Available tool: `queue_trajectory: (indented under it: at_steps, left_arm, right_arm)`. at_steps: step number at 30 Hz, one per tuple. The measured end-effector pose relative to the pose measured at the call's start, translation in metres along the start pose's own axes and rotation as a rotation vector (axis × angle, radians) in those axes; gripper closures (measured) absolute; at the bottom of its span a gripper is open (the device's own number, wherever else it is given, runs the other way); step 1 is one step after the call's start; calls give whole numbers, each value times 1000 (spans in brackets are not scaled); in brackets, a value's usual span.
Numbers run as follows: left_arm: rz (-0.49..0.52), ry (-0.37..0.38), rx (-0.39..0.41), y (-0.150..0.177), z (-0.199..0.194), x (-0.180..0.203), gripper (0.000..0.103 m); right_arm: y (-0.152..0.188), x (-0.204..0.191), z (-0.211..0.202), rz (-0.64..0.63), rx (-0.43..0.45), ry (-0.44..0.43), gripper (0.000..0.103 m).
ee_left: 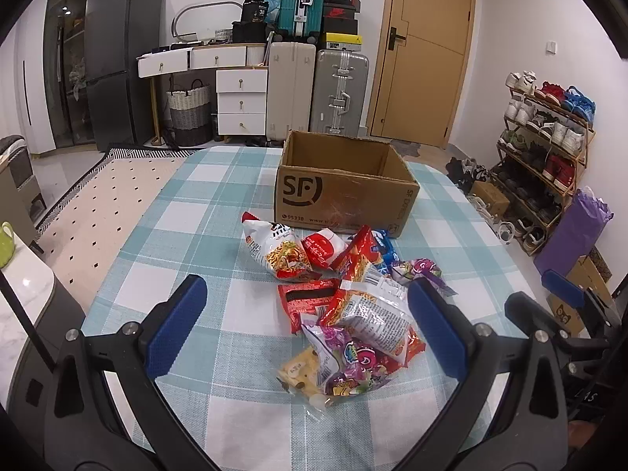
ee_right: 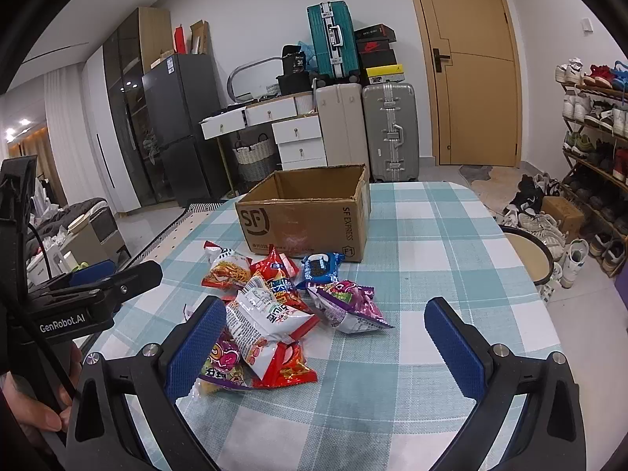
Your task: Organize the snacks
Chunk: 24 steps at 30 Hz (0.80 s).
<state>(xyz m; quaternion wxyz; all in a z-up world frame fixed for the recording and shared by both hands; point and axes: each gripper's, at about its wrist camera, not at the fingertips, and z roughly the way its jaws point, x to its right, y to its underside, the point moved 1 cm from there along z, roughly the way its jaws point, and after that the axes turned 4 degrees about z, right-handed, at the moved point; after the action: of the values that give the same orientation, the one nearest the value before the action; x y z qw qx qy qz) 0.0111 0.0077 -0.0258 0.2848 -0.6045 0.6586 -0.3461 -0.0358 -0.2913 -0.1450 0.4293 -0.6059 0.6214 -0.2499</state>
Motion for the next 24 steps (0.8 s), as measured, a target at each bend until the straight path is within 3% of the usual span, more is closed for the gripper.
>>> queue_trajectory:
  at_steps: [11,24]
  left_arm:
    - [-28,14,-36,7,20,-15,1]
    - [-69,17,-95,31,48,-46,1]
  right_arm:
    - [-2,-13,27,-54,-42,-95,0]
    - [3,-37,86,-106,-162,-239,0]
